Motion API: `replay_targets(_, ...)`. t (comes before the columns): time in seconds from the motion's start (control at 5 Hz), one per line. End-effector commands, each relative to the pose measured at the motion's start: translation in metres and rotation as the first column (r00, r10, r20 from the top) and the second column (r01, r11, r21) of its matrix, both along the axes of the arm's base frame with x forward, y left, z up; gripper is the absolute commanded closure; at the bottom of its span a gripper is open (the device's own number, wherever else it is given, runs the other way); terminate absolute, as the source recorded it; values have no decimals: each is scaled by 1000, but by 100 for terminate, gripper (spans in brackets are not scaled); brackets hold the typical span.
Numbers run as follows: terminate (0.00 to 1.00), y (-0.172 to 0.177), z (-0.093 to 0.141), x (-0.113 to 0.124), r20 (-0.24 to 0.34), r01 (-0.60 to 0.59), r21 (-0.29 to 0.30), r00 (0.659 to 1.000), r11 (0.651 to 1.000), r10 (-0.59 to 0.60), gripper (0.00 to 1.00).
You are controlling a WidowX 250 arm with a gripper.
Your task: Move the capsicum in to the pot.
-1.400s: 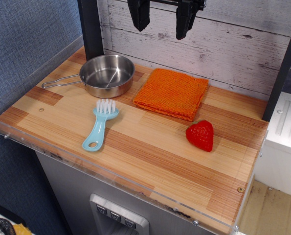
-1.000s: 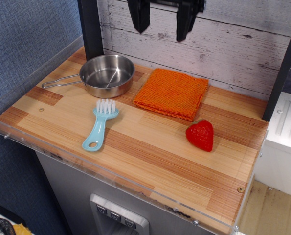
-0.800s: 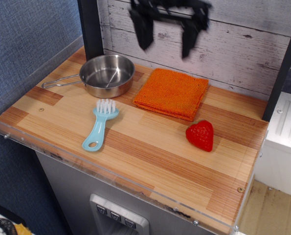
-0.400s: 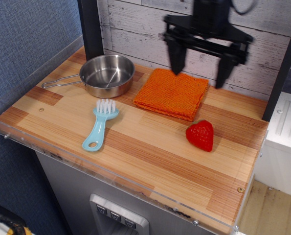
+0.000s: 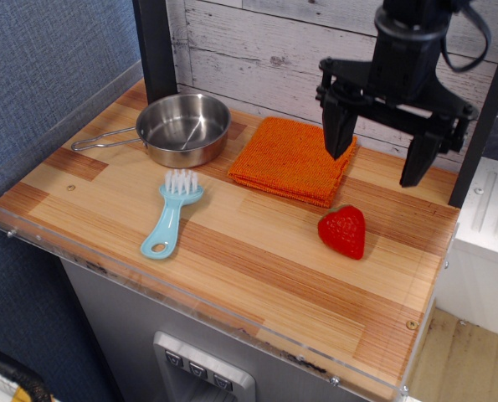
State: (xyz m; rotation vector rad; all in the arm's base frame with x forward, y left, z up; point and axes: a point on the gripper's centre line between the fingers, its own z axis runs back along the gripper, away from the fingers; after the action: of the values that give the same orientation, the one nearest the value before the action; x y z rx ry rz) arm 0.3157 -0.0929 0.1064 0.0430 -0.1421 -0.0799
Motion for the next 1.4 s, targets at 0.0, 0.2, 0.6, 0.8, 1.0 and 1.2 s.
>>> replay_targets(0.0,0,8,-15,-4,16,15,-4,1000,1000,-15,0)
replay_targets(0.2,0,13,-29,-9,23,55,5,998,998,-55,0)
replay_targets(0.6,0,19,-47,-12,29,47,9,998,999,-48,0)
replay_targets(0.8,0,23,-55,-9,41,23,-13,999,1000,-22,0)
replay_targets(1.0,0,26,-63,-4,47,-9,-26,999,1000,10,0)
replay_targets(1.2,0,29,-77,1,28,-35,-54,999,998,37,0)
